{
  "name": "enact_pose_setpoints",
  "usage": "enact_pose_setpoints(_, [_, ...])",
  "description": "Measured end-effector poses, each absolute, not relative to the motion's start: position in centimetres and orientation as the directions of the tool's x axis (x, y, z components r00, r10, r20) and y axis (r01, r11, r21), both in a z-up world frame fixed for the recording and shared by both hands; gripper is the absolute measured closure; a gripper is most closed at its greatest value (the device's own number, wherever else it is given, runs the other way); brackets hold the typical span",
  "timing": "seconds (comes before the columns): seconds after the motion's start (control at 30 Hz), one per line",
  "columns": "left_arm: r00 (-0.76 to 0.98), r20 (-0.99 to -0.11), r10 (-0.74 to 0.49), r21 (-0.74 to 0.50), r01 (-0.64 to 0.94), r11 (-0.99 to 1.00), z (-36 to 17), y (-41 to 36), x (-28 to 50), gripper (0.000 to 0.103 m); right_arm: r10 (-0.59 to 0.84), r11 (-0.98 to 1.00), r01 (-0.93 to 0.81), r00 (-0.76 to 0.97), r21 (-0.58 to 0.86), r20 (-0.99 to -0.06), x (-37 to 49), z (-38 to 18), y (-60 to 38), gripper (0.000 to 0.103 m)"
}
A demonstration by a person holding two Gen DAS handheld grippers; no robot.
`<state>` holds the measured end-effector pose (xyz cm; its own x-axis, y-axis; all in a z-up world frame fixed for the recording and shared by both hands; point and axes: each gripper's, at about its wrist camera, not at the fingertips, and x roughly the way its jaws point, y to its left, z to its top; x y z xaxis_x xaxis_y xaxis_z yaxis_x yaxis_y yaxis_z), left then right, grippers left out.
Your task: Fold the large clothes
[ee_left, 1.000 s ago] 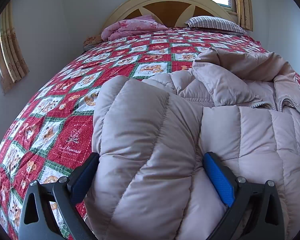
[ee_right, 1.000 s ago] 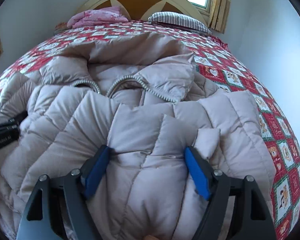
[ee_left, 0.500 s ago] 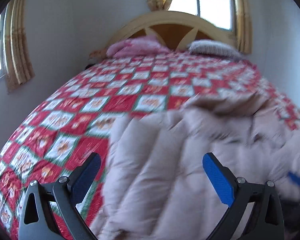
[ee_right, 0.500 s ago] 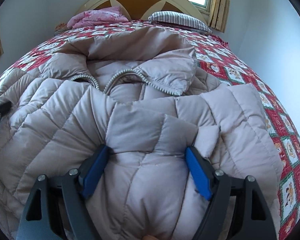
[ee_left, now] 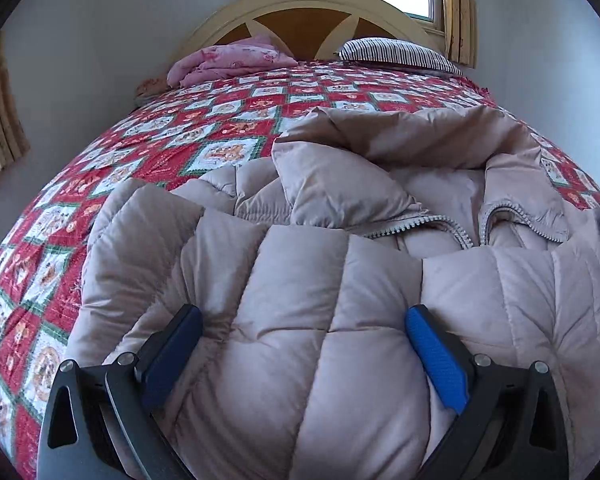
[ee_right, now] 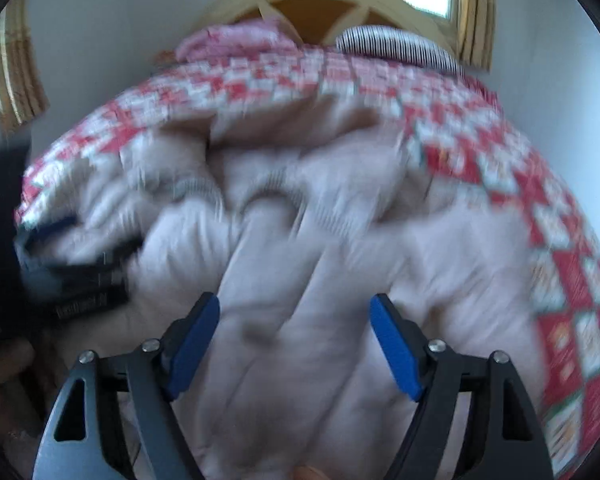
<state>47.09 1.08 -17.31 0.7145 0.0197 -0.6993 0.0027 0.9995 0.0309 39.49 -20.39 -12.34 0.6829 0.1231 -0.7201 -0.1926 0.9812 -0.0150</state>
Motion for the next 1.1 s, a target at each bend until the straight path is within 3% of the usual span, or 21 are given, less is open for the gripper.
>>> enact_pose_setpoints(0.23, [0.718,-0.696,0.002,0.004,0.001,1.0,-17.5,1.0,47.1,0.001,0.089,0.939,-0.292,0.716,-0.181,-0.693,50.0,-7.7,-18.3,0.014])
enact_pose_setpoints(0.4, [0.716,-0.698,-0.014,-0.018,0.001,1.0,-17.6,1.4,47.0,0.001,0.043,0.822,-0.472,0.61,-0.319,-0.791,56.5,-10.9,-14.7,0.016])
enact_pose_setpoints(0.5, [0.716,-0.698,-0.018,-0.024,0.002,1.0,-17.6,1.4,47.0,0.001,-0.013,0.779,-0.492,0.607,-0.389,-0.795,58.0,-12.7,-13.6,0.043])
enact_pose_setpoints(0.57, [0.716,-0.698,-0.016,-0.021,0.001,1.0,-17.6,1.4,47.0,0.001,-0.041,0.759,-0.49,0.621,-0.429,-0.783,58.1,-13.2,-13.8,0.094])
enact_pose_setpoints(0.8, [0.714,-0.7,-0.009,-0.01,0.002,1.0,-17.7,1.2,46.9,0.001,0.007,0.714,-0.463,0.756,-0.526,-0.655,50.9,-11.0,-14.3,0.098])
enact_pose_setpoints(0.9, [0.735,-0.678,-0.033,-0.034,0.014,0.999,-16.1,1.5,46.0,0.001,-0.026,0.696,-0.428,0.788,-0.577,-0.615,49.5,-12.9,-14.2,0.098])
enact_pose_setpoints(0.97, [0.789,-0.611,-0.074,-0.058,0.049,0.997,-12.7,1.9,44.9,0.001,-0.061,0.689,-0.42,0.779,-0.591,-0.624,49.9,-15.4,-14.3,0.098])
enact_pose_setpoints(1.1, [0.896,-0.443,-0.01,0.049,0.035,0.998,-5.1,1.3,46.7,0.001,-0.052,0.692,-0.415,0.788,-0.591,-0.614,49.9,-17.6,-14.6,0.098])
